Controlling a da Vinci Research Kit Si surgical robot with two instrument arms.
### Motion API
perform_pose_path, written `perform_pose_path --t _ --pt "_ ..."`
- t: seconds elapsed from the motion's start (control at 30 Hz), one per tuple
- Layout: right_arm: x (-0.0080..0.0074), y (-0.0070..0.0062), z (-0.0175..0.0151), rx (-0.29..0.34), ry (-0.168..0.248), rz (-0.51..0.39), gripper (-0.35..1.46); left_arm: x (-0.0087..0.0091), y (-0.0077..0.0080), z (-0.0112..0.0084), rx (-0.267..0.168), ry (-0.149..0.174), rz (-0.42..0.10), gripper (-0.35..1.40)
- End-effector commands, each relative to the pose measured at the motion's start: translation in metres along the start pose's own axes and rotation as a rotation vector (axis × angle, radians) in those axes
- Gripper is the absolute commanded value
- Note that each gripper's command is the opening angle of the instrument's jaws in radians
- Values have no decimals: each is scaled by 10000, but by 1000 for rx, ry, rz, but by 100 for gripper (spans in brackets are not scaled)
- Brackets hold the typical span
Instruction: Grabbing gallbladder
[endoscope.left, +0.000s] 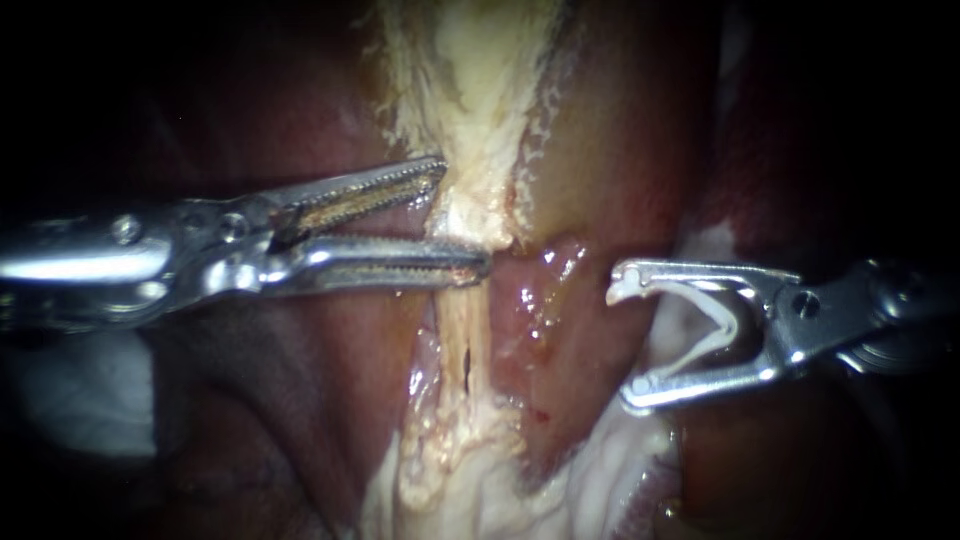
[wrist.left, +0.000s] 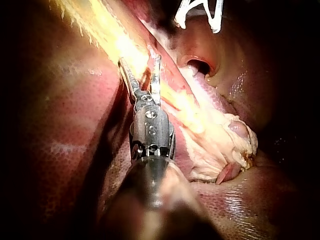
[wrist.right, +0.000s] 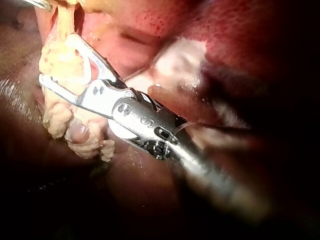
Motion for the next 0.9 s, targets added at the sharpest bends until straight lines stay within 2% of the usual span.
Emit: perform_pose_path --t 0.03,0.2,0.4,0.8,0.87,0.9 --pt "0 0 0 0 0 0 57 1 2 0 -4 0 -2 41" --pt "0 0 0 0 0 0 57 6 14 4 -28 3 -13 39" --pt "1 -1 0 1 0 0 57 8 19 8 -47 4 -43 31" --pt "1 -2 0 1 1 0 57 14 30 21 -35 3 -98 20" --pt "2 -2 0 1 1 0 57 15 31 22 -32 5 -104 9" --pt "2 -2 0 1 1 0 57 15 32 22 -29 8 -109 -6"
